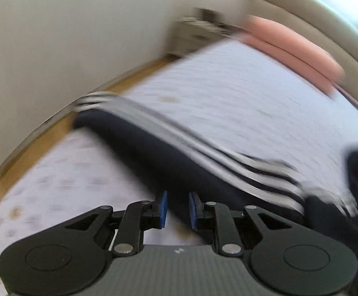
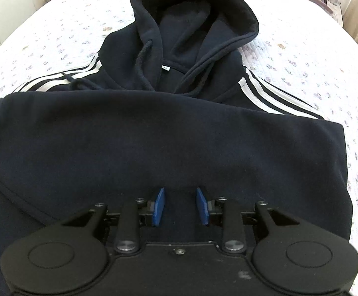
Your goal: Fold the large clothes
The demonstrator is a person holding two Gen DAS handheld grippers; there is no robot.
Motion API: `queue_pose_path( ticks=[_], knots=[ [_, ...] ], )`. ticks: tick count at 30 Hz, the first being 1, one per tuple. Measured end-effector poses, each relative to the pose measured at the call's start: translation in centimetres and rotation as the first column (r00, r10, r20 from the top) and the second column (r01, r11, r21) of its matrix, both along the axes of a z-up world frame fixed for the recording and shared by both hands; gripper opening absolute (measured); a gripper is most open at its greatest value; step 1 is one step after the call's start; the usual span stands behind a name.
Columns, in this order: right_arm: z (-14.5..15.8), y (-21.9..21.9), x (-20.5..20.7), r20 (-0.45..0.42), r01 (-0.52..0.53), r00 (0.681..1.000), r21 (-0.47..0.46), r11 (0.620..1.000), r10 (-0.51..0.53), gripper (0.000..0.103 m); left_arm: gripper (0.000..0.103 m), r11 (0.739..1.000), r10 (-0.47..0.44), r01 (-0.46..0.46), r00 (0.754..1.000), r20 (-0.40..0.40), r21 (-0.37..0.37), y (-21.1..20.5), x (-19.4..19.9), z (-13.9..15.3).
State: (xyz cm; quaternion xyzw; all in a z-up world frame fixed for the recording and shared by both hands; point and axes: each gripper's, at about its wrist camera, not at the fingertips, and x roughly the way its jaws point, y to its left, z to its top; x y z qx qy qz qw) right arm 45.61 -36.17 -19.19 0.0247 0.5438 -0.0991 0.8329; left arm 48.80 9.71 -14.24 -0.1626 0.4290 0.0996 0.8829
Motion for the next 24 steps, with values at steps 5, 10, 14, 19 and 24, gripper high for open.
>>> queue_pose_path(
  ticks=[5, 10, 14, 19, 24],
  knots=[
    [0.0, 0.0, 0.3, -0.012, 0.006, 1.000, 0.000, 1.000, -0.006, 0.038, 0.028, 0.982, 0.164, -0.166, 0.986, -0.025, -0.092, 5.8, 1.6, -2.1],
    [0.0, 0.0, 0.7, -0.031, 0.013, 0.999, 0.000, 1.000, -0.013, 0.039, 0.037, 0.987, 0.159, -0.159, 0.987, -0.007, -0.017, 6.2, 4.0, -2.9],
    [0.1, -0.1, 0.8, -0.041, 0.024, 0.999, 0.000, 1.000, -0.024, 0.040, 0.042, 0.990, 0.130, -0.130, 0.991, 0.005, 0.053, 5.7, 7.2, -3.4],
    [0.1, 0.0, 0.7, -0.039, 0.020, 0.999, -0.026, 0.999, -0.021, 0.049, 0.007, 0.990, 0.112, -0.111, 0.994, -0.005, 0.082, 5.8, 7.4, -2.2],
    [0.0, -0.1, 0.7, -0.041, 0.031, 0.999, -0.051, 0.998, -0.033, 0.064, 0.006, 0.989, 0.096, -0.097, 0.995, 0.013, 0.109, 6.8, 2.6, 0.9]
  ],
)
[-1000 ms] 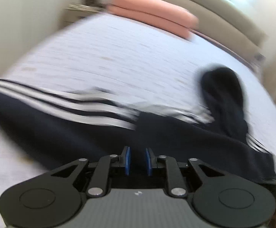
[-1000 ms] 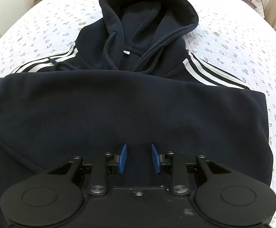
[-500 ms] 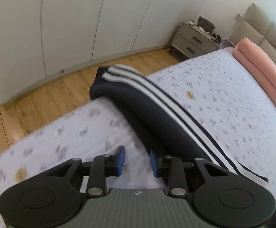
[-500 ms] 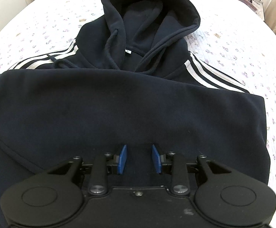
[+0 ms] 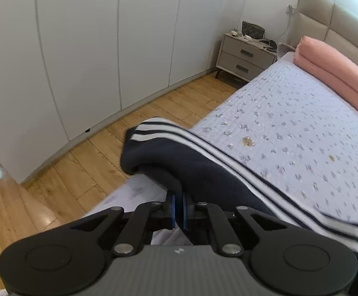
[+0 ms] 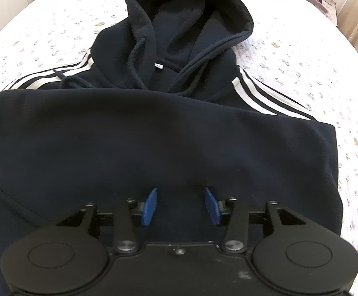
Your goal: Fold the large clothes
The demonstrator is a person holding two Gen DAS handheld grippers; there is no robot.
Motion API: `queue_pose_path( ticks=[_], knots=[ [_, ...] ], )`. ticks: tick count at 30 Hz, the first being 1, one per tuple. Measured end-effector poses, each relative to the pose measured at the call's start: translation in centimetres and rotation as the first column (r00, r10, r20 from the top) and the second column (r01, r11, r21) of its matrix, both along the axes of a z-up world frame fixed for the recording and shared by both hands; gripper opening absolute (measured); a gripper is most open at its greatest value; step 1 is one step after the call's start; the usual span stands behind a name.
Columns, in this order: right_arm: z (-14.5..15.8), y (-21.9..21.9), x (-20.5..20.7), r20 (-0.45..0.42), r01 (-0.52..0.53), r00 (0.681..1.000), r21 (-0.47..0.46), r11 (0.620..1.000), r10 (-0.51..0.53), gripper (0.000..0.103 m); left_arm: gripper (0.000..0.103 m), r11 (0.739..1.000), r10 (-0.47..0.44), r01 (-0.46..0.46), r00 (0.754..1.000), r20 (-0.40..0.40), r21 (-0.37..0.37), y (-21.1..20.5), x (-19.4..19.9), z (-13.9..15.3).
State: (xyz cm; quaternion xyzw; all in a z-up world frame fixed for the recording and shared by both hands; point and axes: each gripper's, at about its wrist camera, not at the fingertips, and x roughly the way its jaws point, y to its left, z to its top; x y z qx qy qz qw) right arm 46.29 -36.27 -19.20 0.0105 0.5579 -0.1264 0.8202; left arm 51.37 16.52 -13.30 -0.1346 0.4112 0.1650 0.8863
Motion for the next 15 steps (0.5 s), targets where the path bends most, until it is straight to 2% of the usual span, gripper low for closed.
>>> queue_pose_path(
  ticks=[1, 3, 5, 7, 8, 10, 12, 13, 15],
  knots=[
    [0.0, -0.1, 0.0, 0.000, 0.003, 1.000, -0.007, 1.000, -0.003, 0.070, 0.006, 1.000, -0.007, 0.007, 1.000, -0.003, -0.005, 0.3, -1.1, 0.4],
    [-0.1, -0.3, -0.1, 0.003, 0.009, 1.000, -0.007, 1.000, -0.009, 0.073, 0.008, 0.999, -0.026, 0.025, 0.999, -0.032, -0.041, 1.1, -2.6, 0.6],
    [-0.1, -0.5, -0.3, 0.006, 0.010, 1.000, 0.001, 1.000, -0.010, 0.073, 0.015, 0.996, -0.032, 0.026, 0.997, -0.070, -0.089, 2.1, -3.3, -0.5],
    [-0.1, -0.5, -0.3, 0.006, 0.003, 1.000, -0.003, 1.000, -0.003, 0.074, 0.025, 0.989, 0.029, -0.039, 0.997, -0.067, -0.142, 3.8, -3.9, -1.8],
    [-0.1, -0.4, -0.3, 0.004, 0.001, 1.000, -0.006, 1.000, -0.001, 0.074, 0.029, 0.981, 0.062, -0.071, 0.997, -0.051, -0.180, 4.7, -3.9, -2.2],
    [-0.1, -0.4, -0.2, -0.002, -0.005, 1.000, -0.010, 1.000, 0.005, 0.076, 0.046, 0.960, 0.148, -0.148, 0.989, -0.016, -0.239, 6.6, -3.8, -3.1],
    [0.0, -0.6, -0.1, -0.006, -0.009, 1.000, -0.014, 1.000, 0.009, 0.078, 0.054, 0.930, 0.190, -0.184, 0.982, -0.012, -0.317, 8.2, -2.9, -4.2],
    [0.0, -0.6, -0.1, -0.008, -0.009, 1.000, -0.010, 1.000, 0.009, 0.078, 0.062, 0.907, 0.209, -0.200, 0.978, -0.015, -0.370, 9.0, -2.3, -4.8],
    [0.0, -0.7, 0.0, -0.008, -0.007, 1.000, -0.005, 1.000, 0.007, 0.079, 0.070, 0.888, 0.220, -0.198, 0.976, 0.004, -0.414, 9.9, -1.4, -5.5]
  ],
)
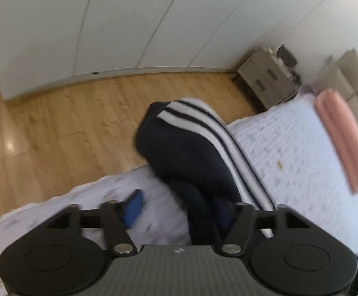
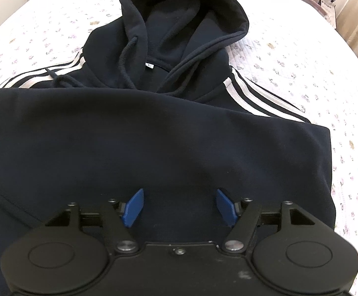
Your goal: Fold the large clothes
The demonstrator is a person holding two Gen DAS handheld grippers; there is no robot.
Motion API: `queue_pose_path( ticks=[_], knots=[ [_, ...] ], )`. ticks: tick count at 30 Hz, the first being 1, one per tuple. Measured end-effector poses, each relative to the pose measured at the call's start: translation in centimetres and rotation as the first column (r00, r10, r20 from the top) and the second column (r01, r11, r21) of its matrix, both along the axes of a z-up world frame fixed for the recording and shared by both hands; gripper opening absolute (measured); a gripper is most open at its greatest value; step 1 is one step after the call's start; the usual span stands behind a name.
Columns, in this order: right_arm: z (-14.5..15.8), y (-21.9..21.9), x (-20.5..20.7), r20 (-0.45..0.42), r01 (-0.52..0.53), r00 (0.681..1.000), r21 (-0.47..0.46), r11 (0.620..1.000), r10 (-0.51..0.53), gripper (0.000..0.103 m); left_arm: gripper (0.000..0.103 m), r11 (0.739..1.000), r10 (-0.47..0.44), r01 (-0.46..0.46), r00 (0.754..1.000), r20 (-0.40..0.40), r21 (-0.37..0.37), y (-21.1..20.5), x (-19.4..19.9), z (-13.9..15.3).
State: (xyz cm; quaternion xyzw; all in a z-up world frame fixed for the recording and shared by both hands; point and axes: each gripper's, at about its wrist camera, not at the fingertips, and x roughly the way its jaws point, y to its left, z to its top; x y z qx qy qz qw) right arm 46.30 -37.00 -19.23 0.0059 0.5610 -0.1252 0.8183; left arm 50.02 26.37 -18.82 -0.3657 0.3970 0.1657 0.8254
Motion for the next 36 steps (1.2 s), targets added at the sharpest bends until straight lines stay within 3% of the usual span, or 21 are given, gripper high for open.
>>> queue_pose_path(
  ticks=[2, 4, 6, 10, 12, 15, 19, 21, 23, 27, 29, 30, 31, 32, 33, 34, 35, 36],
  knots=[
    [0.1, 0.1, 0.0, 0.002, 0.001, 1.000, -0.004, 1.000, -0.001, 0.079, 0.059, 1.000, -0.009, 0.009, 1.000, -0.012, 0.018, 0.1, 1.2, -0.2],
    [0.3, 0.3, -0.1, 0.012, 0.004, 1.000, -0.010, 1.000, -0.003, 0.079, 0.013, 0.998, -0.054, 0.054, 0.999, -0.004, 0.041, -0.3, 2.2, -0.1],
    [0.8, 0.6, -0.3, 0.032, 0.001, 0.999, -0.024, 1.000, -0.001, 0.078, 0.010, 0.995, -0.077, 0.076, 0.997, 0.020, 0.064, -0.6, 2.5, 0.9],
    [2.1, 1.3, -1.0, 0.087, -0.025, 0.996, -0.064, 0.998, 0.031, 0.078, 0.010, 0.967, -0.145, 0.120, 0.984, 0.098, 0.226, -4.0, 1.9, 5.2],
    [2.8, 1.7, -1.3, 0.118, -0.052, 0.991, -0.080, 0.995, 0.061, 0.078, 0.010, 0.934, -0.218, 0.168, 0.967, 0.130, 0.315, -6.7, 1.5, 7.7],
    [3.7, 2.2, -1.8, 0.166, -0.086, 0.981, -0.103, 0.991, 0.102, 0.078, 0.010, 0.857, -0.355, 0.251, 0.921, 0.162, 0.450, -12.3, 0.8, 11.3],
    [4.8, 1.1, -2.9, 0.216, -0.088, 0.971, -0.089, 0.992, 0.105, 0.078, 0.010, 0.776, -0.532, 0.366, 0.818, 0.221, 0.513, -20.9, -0.8, 14.6],
    [5.3, -0.4, -3.6, 0.237, -0.065, 0.968, -0.076, 0.995, 0.081, 0.078, 0.010, 0.724, -0.626, 0.439, 0.742, 0.238, 0.533, -25.8, -1.9, 15.8],
    [5.9, -2.1, -4.7, 0.261, -0.021, 0.964, -0.078, 0.997, 0.041, 0.078, 0.010, 0.659, -0.716, 0.513, 0.652, 0.249, 0.550, -31.2, -3.3, 16.5],
    [8.1, -6.8, -7.2, 0.321, 0.072, 0.946, -0.064, 0.995, -0.048, 0.078, 0.010, 0.550, -0.830, 0.643, 0.492, 0.263, 0.533, -41.8, -6.5, 16.0],
    [8.9, -9.1, -8.5, 0.341, 0.094, 0.937, -0.050, 0.994, -0.072, 0.078, 0.021, 0.446, -0.895, 0.741, 0.367, 0.253, 0.503, -47.7, -8.4, 14.2],
    [9.2, -10.0, -9.1, 0.345, 0.101, 0.935, -0.044, 0.994, -0.080, 0.078, 0.038, 0.365, -0.930, 0.796, 0.299, 0.212, 0.483, -50.5, -9.2, 12.5],
    [9.2, -10.8, -9.5, 0.341, 0.106, 0.936, -0.035, 0.994, -0.088, 0.078, 0.058, 0.309, -0.951, 0.834, 0.270, 0.149, 0.457, -52.9, -10.2, 10.6],
    [9.1, -11.8, -9.9, 0.327, 0.110, 0.940, -0.013, 0.994, -0.100, 0.078, 0.064, 0.254, -0.965, 0.869, 0.256, 0.053, 0.425, -54.9, -11.0, 8.2],
    [8.9, -12.6, -10.3, 0.312, 0.110, 0.944, 0.019, 0.994, -0.110, 0.078, 0.059, 0.217, -0.969, 0.888, 0.247, -0.021, 0.406, -56.0, -11.9, 6.5],
    [8.6, -13.2, -10.4, 0.301, 0.107, 0.946, 0.059, 0.992, -0.120, 0.078, 0.054, 0.194, -0.968, 0.900, 0.239, -0.070, 0.391, -56.2, -12.7, 5.2],
    [8.3, -13.7, -10.6, 0.291, 0.101, 0.948, 0.101, 0.990, -0.127, 0.078, 0.054, 0.190, -0.966, 0.906, 0.242, -0.095, 0.378, -55.7, -13.2, 4.6],
    [7.8, -14.2, -10.7, 0.279, 0.089, 0.951, 0.153, 0.984, -0.130, 0.079, 0.054, 0.208, -0.960, 0.908, 0.261, -0.103, 0.364, -54.8, -13.8, 4.4]
  ],
)
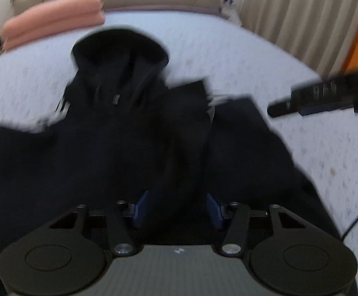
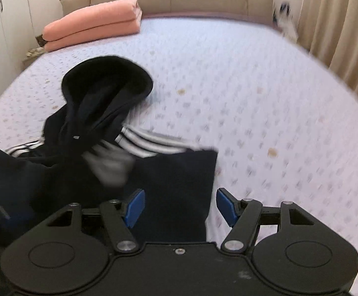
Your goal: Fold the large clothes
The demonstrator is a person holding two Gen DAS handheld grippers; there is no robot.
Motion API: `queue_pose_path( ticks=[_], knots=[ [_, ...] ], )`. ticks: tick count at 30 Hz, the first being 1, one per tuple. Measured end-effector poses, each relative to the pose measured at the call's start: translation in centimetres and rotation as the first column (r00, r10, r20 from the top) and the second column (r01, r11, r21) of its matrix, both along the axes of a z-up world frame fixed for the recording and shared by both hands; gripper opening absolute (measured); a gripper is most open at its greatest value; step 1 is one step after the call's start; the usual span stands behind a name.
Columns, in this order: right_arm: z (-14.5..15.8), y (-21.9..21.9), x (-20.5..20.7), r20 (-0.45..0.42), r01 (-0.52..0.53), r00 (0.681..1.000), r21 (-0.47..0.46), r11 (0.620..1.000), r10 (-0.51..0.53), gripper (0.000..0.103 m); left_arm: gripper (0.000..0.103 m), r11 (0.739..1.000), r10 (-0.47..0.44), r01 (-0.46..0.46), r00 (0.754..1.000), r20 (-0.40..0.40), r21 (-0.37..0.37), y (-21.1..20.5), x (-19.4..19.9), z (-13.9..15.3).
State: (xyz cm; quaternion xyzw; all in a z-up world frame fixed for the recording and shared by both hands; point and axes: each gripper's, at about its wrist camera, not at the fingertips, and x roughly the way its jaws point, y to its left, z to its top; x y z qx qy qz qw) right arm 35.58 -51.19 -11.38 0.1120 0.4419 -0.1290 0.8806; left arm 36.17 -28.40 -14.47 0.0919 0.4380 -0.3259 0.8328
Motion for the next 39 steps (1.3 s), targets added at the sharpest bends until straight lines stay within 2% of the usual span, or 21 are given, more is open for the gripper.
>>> queue_pose_path(
  ticks=[4, 8, 10, 13, 15, 18, 22, 25, 27, 28, 29, 30, 31, 34, 36, 38, 39],
  knots=[
    [-1.6, -0.1, 0.4, 0.015, -0.042, 0.999, 0.126, 0.991, 0.040, 0.079, 0.056, 0.991, 0.131, -0.131, 0.990, -0.056, 0.004, 3.6, -0.2, -0.1],
    [-2.5, -0.2, 2.8, 0.046, -0.023, 0.999, 0.215, 0.976, 0.013, 0.079, 0.056, 0.973, 0.227, -0.226, 0.974, -0.021, 0.056, 5.0, 1.6, 0.5],
    [-2.5, -0.5, 3.8, 0.014, 0.014, 1.000, 0.249, 0.969, -0.019, 0.079, 0.056, 0.964, 0.262, -0.260, 0.965, -0.014, 0.057, 5.5, 2.5, 0.3],
    [-2.8, -1.3, 2.9, -0.024, 0.042, 0.999, 0.318, 0.947, -0.036, 0.079, 0.056, 0.954, 0.297, -0.296, 0.954, -0.023, 0.042, 5.7, 3.5, 0.7],
    [-3.4, -1.7, 1.5, -0.059, 0.037, 0.998, 0.334, 0.942, -0.019, 0.080, 0.056, 0.949, 0.313, -0.312, 0.950, -0.024, 0.036, 6.0, 2.6, 0.9],
    [-3.8, -2.7, -0.2, -0.031, 0.062, 0.998, 0.356, 0.933, -0.054, 0.080, 0.056, 0.941, 0.337, -0.335, 0.941, -0.030, 0.039, 6.4, 2.5, 0.8],
    [-4.8, -3.9, 1.3, -0.014, 0.128, 0.991, 0.415, 0.901, -0.134, 0.080, 0.056, 0.930, 0.366, -0.364, 0.930, -0.033, 0.055, 6.8, 3.0, 0.3],
    [-4.9, -3.9, 2.8, 0.033, 0.113, 0.989, 0.470, 0.876, -0.145, 0.080, 0.056, 0.926, 0.370, -0.369, 0.929, 0.005, 0.078, 6.7, 3.0, 0.4],
    [-5.0, -3.7, 3.9, 0.048, 0.129, 0.984, 0.468, 0.874, -0.171, 0.080, 0.056, 0.927, 0.368, -0.368, 0.930, 0.015, 0.071, 6.8, 3.3, 0.5],
    [-5.3, -3.5, 4.3, 0.043, 0.155, 0.980, 0.455, 0.877, -0.195, 0.076, 0.056, 0.925, 0.372, -0.372, 0.928, 0.024, 0.070, 6.8, 3.4, 0.6],
    [-5.5, -3.5, 4.8, 0.029, 0.184, 0.975, 0.445, 0.877, -0.219, 0.067, 0.056, 0.922, 0.379, -0.380, 0.925, 0.040, 0.072, 6.8, 3.7, 0.6],
    [-5.4, -3.4, 5.1, 0.024, 0.195, 0.973, 0.444, 0.875, -0.229, 0.026, 0.056, 0.917, 0.388, -0.391, 0.920, 0.057, 0.077, 6.8, 4.0, 0.7],
    [-4.8, -3.2, 5.2, 0.040, 0.179, 0.975, 0.439, 0.881, -0.218, 0.013, 0.053, 0.907, 0.406, -0.412, 0.910, 0.080, 0.085, 6.9, 4.5, 0.9],
    [-0.4, -2.4, 3.4, 0.174, 0.131, 0.966, 0.318, 0.939, -0.193, 0.012, 0.049, 0.876, 0.464, -0.476, 0.876, 0.130, 0.075, 7.9, 6.0, 1.8],
    [2.6, -2.4, 1.1, 0.237, 0.138, 0.952, 0.223, 0.965, -0.191, 0.012, 0.049, 0.869, 0.478, -0.490, 0.866, 0.145, 0.067, 8.5, 7.0, 2.3],
    [4.0, -2.5, -0.8, 0.254, 0.176, 0.944, 0.156, 0.972, -0.212, 0.012, 0.049, 0.862, 0.475, -0.496, 0.863, 0.171, 0.109, 8.5, 8.1, 2.2],
    [3.9, -2.6, -1.3, 0.239, 0.200, 0.943, 0.143, 0.969, -0.230, 0.012, 0.049, 0.848, 0.479, -0.508, 0.856, 0.194, 0.149, 8.4, 8.7, 1.7]
  ],
)
